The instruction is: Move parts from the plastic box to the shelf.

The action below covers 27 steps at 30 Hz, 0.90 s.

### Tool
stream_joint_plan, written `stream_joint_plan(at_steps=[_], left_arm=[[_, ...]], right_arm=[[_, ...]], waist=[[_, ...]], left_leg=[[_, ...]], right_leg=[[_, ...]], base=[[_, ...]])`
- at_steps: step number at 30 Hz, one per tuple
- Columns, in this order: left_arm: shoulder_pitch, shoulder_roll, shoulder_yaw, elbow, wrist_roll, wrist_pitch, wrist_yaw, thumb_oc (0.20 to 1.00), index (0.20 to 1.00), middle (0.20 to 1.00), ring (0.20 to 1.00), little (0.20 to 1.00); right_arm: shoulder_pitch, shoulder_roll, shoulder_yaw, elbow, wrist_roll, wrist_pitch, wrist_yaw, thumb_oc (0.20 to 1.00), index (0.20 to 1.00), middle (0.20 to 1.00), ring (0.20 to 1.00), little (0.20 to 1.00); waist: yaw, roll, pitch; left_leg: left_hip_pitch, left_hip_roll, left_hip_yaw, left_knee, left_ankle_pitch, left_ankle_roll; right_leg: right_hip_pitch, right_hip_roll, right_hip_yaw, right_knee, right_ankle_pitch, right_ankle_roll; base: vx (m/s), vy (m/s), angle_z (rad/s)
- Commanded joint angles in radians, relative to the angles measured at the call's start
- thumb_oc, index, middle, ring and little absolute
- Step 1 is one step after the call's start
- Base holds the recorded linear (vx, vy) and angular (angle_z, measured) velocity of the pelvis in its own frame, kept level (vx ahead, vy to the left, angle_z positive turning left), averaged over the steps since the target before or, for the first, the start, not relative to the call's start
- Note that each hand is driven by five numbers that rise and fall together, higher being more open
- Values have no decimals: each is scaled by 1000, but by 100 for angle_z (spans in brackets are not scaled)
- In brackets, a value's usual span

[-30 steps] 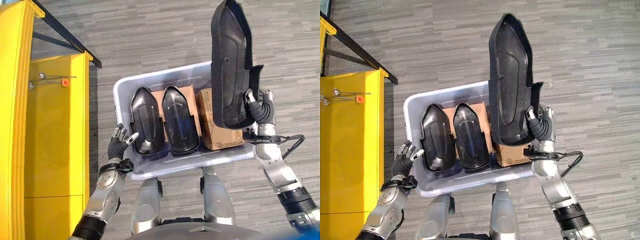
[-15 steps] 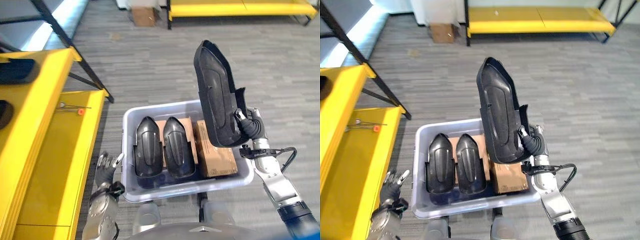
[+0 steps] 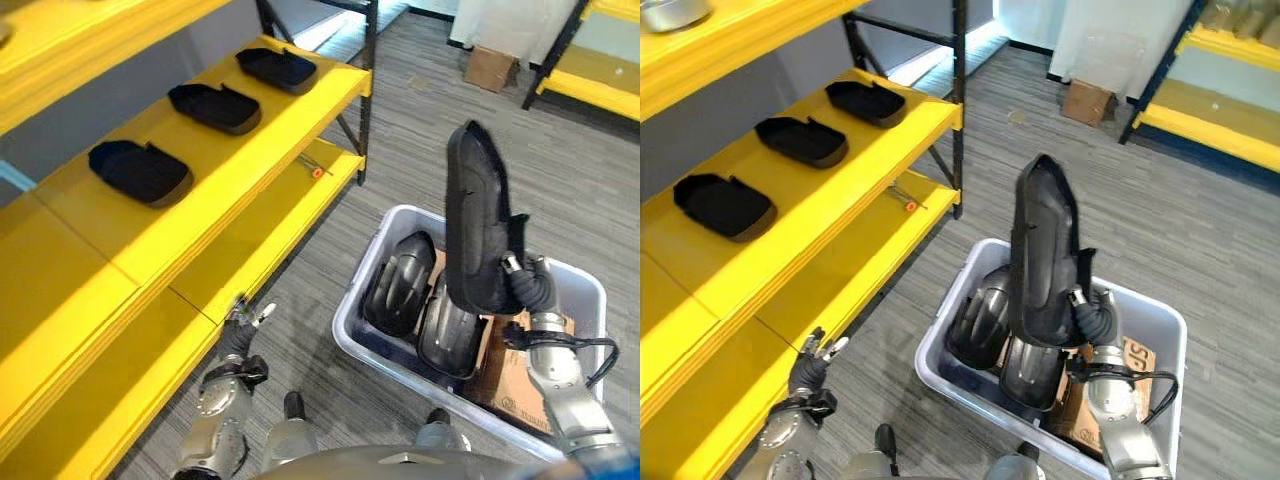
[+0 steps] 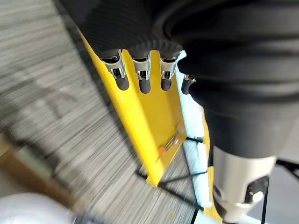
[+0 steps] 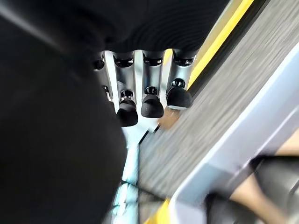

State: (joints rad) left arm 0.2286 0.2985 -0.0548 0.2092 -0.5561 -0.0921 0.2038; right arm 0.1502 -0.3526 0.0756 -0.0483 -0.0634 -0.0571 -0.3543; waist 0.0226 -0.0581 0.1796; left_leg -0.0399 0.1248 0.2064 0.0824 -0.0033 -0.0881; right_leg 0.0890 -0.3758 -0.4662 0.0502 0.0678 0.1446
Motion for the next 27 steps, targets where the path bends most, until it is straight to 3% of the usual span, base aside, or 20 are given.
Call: stream_joint_plan(at_steps=[1,2,5,7,8,9,11,12,15,17,18,20,23,27], left_arm=[[28,-15,59,-86,37,-44,26,1000,1000,1000,1000,1000],[28,-14,61,-86,37,-43,26,1000,1000,1000,1000,1000],[39,-8,95,-96,36,-49,46,1000,1000,1000,1000,1000],[35,2,97,-93,50,-44,49,1000,1000,1000,1000,1000],[26,8,93,-86,59,-43,53,1000,1000,1000,1000,1000],[24,13,92,-86,64,-42,56,1000,1000,1000,1000,1000],[-4,27,72,-80,79,-35,56,1000,1000,1000,1000,1000],[-22,31,58,-77,77,-35,54,1000,1000,1000,1000,1000],[-52,17,25,-67,82,-33,49,1000,1000,1000,1000,1000],[-52,8,17,-68,77,-34,45,1000,1000,1000,1000,1000],[-45,-2,12,-70,79,-34,42,1000,1000,1000,1000,1000],[-33,-14,13,-73,88,-29,35,1000,1000,1000,1000,1000],[-35,-10,14,-76,100,-38,32,1000,1000,1000,1000,1000],[-11,-24,22,-78,107,-38,36,1000,1000,1000,1000,1000]], right_arm=[[-128,-82,-14,-80,15,-57,3,200,200,200,200,200],[-128,-81,-13,-79,15,-57,3,200,200,200,200,200],[-172,-59,20,-76,30,-56,9,200,200,200,200,200],[-178,-47,24,-76,26,-47,6,200,200,200,200,200],[-183,-45,27,-74,26,-49,3,200,200,200,200,200],[-182,-44,31,-74,24,-47,2,200,200,200,200,200],[-188,-40,37,-65,26,-48,1,200,200,200,200,200],[-187,-44,34,-62,28,-49,3,200,200,200,200,200],[-181,-50,22,-55,52,-58,-3,200,200,200,200,200],[-171,-54,15,-61,62,-64,-1,200,200,200,200,200],[-155,-52,12,-64,83,-74,6,200,200,200,200,200],[-127,-51,3,-73,86,-74,18,200,200,200,200,200],[-135,-52,5,-65,94,-78,21,200,200,200,200,200],[-111,-55,-10,-64,106,-84,27,200,200,200,200,200]], waist=[[21,24,13],[21,24,10],[65,-4,13],[73,-5,21],[67,-6,30],[63,5,35],[38,26,45],[13,38,52],[-50,51,65],[-69,34,77],[-72,12,74],[-69,5,62],[-71,6,54],[-59,8,23]], left_leg=[[-30,42,-15,-16,19,16],[-22,44,-24,-17,2,9],[-55,-25,-33,10,-44,49],[-50,-77,-68,9,-66,93],[-59,-108,-76,2,-42,119],[-48,-118,-90,-8,-43,134],[-20,-130,-133,-35,-37,149],[-3,-127,-164,-55,-26,149],[46,-127,-236,-79,-21,142],[66,-147,-271,-89,-24,136],[70,-166,-300,-99,-25,129],[77,-173,-312,-97,-26,124],[83,-157,-315,-114,-18,115],[100,-129,-320,-133,-10,96]], right_leg=[[-11,-15,-11,20,24,50],[-5,-12,2,22,12,62],[-9,-78,-24,33,114,101],[-32,-131,9,145,191,94],[-55,-155,32,196,227,72],[-78,-153,59,259,214,60],[-140,-67,194,341,172,29],[-193,24,282,359,104,2],[-286,238,445,285,-54,-40],[-290,309,494,205,-57,-33],[-274,345,493,97,-40,-38],[-228,325,469,83,-43,-35],[-209,352,505,55,-37,-42],[-159,350,460,2,-45,-58]], base=[[38,180,35],[31,204,8],[77,273,8],[93,396,44],[49,350,85],[53,338,83],[112,210,69],[140,114,101],[184,17,112],[165,-97,89],[114,-135,165],[108,-147,124],[68,-156,27],[94,-153,-5]])
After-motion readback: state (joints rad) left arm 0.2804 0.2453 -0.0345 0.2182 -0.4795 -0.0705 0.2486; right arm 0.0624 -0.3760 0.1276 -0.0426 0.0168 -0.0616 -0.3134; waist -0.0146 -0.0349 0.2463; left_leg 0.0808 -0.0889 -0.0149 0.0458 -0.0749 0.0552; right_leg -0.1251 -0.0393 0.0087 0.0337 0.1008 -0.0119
